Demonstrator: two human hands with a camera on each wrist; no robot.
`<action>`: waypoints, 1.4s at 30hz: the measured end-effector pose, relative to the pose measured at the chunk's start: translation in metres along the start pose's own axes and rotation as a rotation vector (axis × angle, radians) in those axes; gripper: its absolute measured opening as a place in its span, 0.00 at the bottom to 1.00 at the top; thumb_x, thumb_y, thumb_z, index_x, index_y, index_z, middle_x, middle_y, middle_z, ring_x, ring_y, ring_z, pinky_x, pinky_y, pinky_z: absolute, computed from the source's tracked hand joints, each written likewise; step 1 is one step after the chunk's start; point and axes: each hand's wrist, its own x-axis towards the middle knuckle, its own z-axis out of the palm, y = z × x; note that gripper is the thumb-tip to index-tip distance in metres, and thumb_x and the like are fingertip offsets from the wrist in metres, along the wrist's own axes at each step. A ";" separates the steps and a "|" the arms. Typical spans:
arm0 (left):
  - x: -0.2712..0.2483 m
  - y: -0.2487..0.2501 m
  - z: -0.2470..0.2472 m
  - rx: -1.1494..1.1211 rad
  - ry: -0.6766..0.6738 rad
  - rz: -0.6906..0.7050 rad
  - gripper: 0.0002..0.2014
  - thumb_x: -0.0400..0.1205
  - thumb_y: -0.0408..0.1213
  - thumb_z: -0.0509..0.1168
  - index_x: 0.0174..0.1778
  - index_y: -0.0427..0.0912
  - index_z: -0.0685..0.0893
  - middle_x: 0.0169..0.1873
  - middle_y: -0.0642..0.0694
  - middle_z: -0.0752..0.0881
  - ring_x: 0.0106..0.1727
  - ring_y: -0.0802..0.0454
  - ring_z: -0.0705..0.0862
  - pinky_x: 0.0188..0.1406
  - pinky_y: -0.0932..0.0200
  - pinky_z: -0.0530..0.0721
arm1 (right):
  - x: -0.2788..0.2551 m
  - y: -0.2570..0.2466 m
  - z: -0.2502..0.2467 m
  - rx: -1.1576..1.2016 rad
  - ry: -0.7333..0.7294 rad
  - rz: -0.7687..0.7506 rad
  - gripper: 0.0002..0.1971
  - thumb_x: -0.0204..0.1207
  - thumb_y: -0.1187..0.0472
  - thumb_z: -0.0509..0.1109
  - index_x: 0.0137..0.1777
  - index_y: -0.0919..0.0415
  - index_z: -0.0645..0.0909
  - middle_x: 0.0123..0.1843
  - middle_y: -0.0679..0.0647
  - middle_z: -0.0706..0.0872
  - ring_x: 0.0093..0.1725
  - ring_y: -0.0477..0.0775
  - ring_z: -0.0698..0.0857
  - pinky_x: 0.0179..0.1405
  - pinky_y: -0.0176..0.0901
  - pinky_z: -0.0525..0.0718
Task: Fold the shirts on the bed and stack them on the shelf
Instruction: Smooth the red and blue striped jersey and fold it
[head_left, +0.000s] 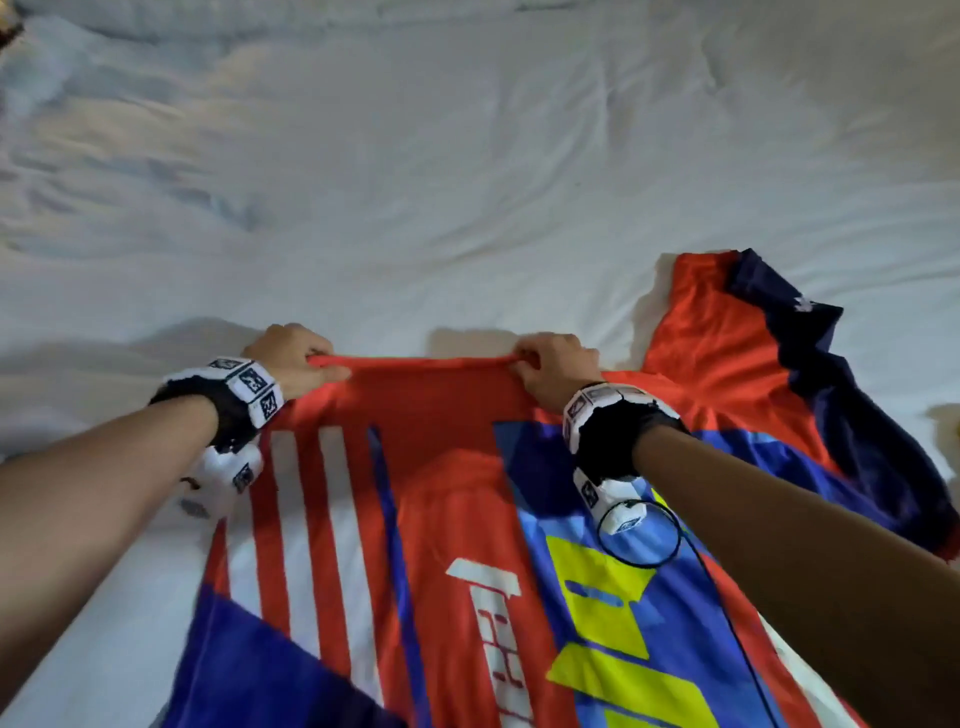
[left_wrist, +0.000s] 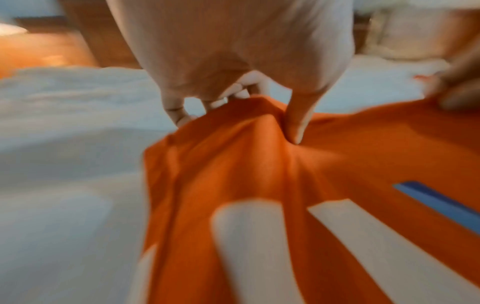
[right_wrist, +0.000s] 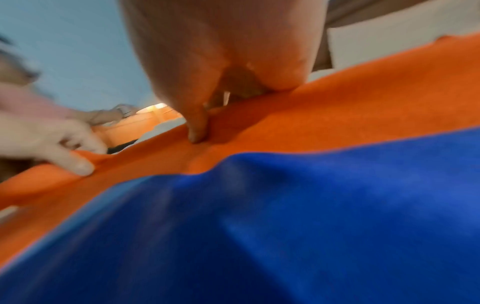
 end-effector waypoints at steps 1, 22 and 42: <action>0.000 -0.011 0.000 -0.083 0.082 -0.013 0.22 0.73 0.53 0.76 0.34 0.35 0.85 0.29 0.36 0.84 0.35 0.38 0.83 0.36 0.54 0.75 | 0.002 -0.002 0.001 0.011 0.021 0.039 0.12 0.78 0.52 0.67 0.60 0.48 0.83 0.62 0.51 0.84 0.67 0.59 0.78 0.63 0.57 0.69; -0.070 -0.037 0.033 -0.589 0.359 -0.562 0.23 0.81 0.56 0.65 0.53 0.36 0.87 0.54 0.35 0.88 0.59 0.35 0.84 0.56 0.52 0.78 | -0.091 -0.074 0.071 -0.046 0.118 -0.077 0.35 0.70 0.56 0.71 0.79 0.50 0.67 0.84 0.52 0.59 0.84 0.60 0.54 0.75 0.80 0.47; -0.168 -0.075 0.071 -0.665 0.282 -0.525 0.13 0.77 0.47 0.69 0.43 0.38 0.87 0.39 0.38 0.88 0.46 0.38 0.86 0.45 0.54 0.80 | -0.371 -0.214 0.202 0.051 -0.250 -0.540 0.22 0.62 0.50 0.60 0.57 0.47 0.81 0.49 0.45 0.79 0.45 0.50 0.80 0.35 0.36 0.80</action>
